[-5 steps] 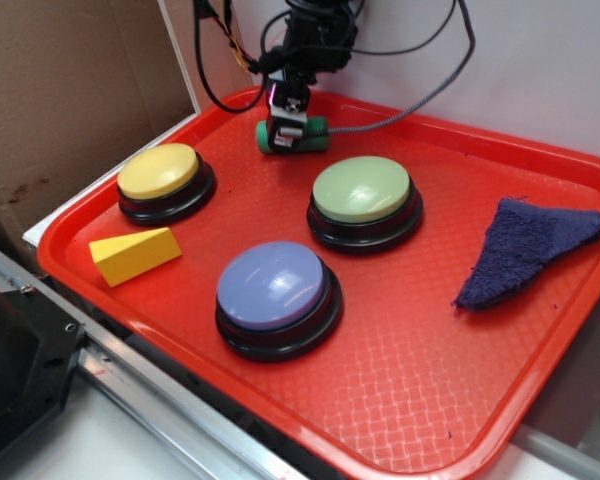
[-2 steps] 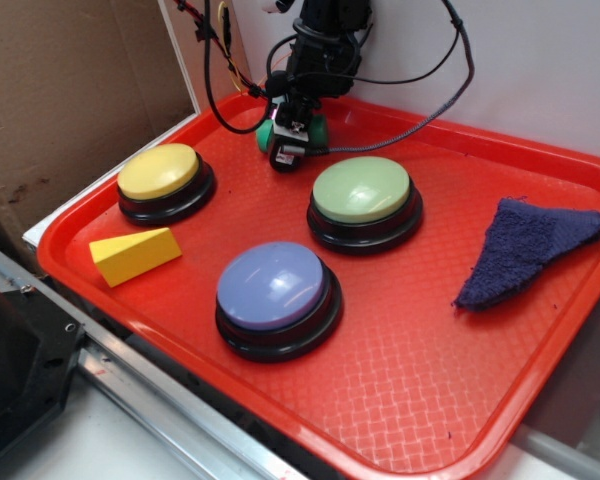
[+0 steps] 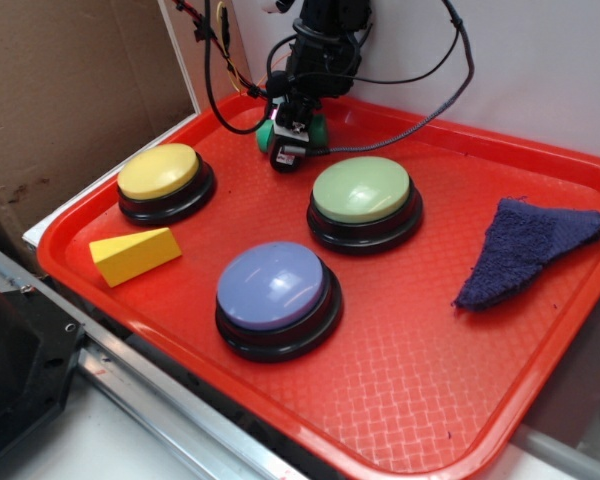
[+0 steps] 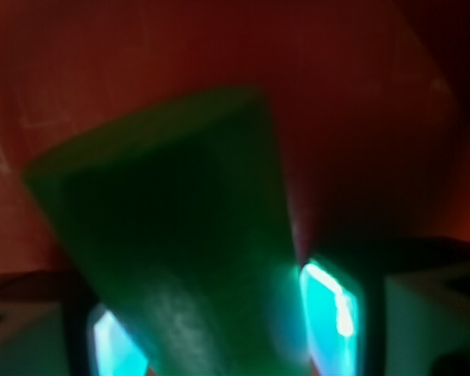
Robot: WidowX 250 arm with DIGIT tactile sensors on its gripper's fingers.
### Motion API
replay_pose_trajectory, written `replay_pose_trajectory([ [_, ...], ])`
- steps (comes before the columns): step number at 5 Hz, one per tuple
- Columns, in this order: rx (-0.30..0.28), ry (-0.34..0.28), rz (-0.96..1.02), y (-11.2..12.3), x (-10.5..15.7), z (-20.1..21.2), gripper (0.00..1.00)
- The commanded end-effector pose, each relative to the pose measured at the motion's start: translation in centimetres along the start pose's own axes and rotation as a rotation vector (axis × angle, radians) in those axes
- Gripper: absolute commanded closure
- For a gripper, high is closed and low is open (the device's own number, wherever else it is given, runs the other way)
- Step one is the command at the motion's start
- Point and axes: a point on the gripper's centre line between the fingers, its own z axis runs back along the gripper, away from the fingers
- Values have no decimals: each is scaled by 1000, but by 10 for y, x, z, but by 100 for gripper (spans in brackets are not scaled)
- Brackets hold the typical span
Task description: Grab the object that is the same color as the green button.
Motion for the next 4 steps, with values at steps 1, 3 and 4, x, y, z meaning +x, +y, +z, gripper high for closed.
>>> replay_pose_trajectory([
  [1, 34, -172, 210, 5, -38, 62, 100],
  [3, -172, -370, 632, -68, -105, 137, 100],
  [4, -114, -405, 646, -89, -133, 175, 100],
])
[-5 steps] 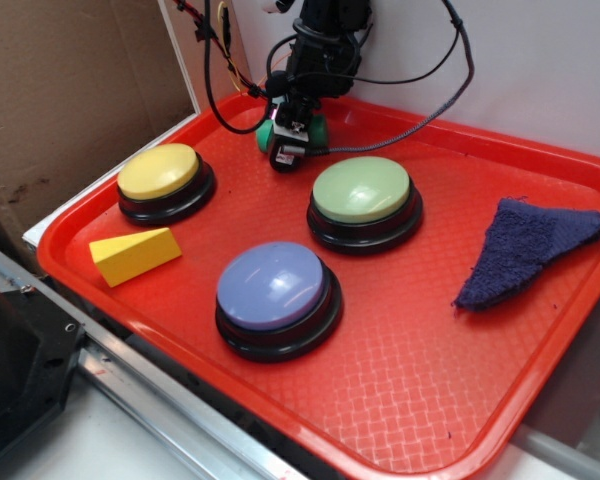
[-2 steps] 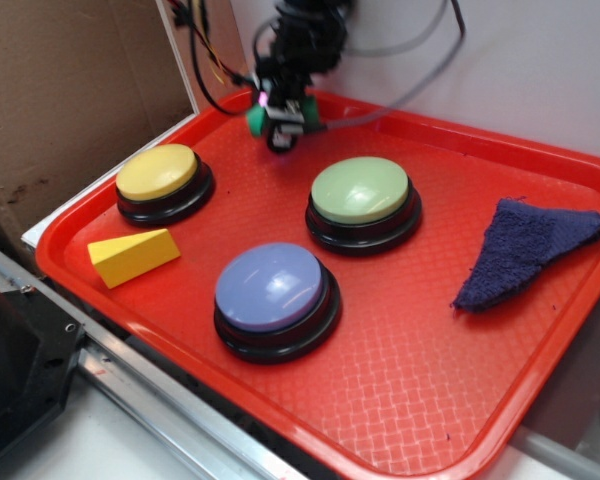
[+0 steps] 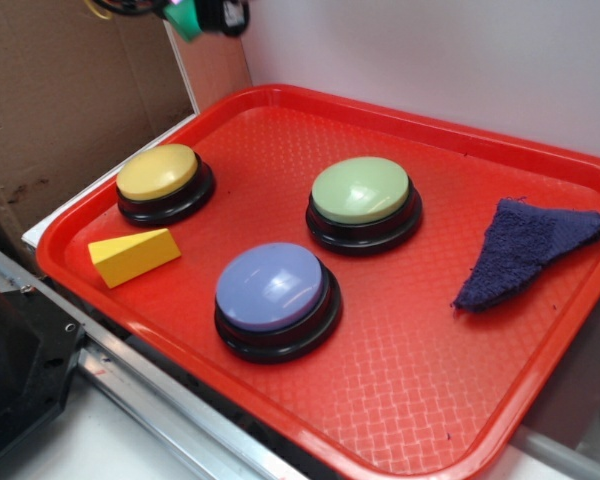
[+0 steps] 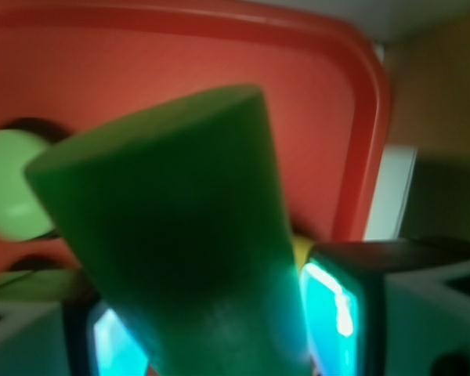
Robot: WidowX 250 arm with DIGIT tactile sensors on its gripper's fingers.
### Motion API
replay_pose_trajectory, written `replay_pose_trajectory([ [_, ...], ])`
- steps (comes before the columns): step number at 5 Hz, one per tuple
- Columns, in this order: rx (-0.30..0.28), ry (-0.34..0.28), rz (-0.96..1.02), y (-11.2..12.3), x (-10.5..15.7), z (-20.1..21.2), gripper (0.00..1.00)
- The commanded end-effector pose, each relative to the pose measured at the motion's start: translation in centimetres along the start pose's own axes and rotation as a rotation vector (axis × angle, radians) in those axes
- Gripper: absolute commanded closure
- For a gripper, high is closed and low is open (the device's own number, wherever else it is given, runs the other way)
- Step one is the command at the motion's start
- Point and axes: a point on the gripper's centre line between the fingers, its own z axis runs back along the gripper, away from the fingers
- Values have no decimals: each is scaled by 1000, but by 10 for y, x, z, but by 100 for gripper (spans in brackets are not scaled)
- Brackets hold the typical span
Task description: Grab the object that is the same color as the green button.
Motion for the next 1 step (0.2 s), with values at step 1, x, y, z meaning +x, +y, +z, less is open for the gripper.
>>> replay_pose_trajectory([
  [1, 67, -88, -4, -25, -39, 102, 100],
])
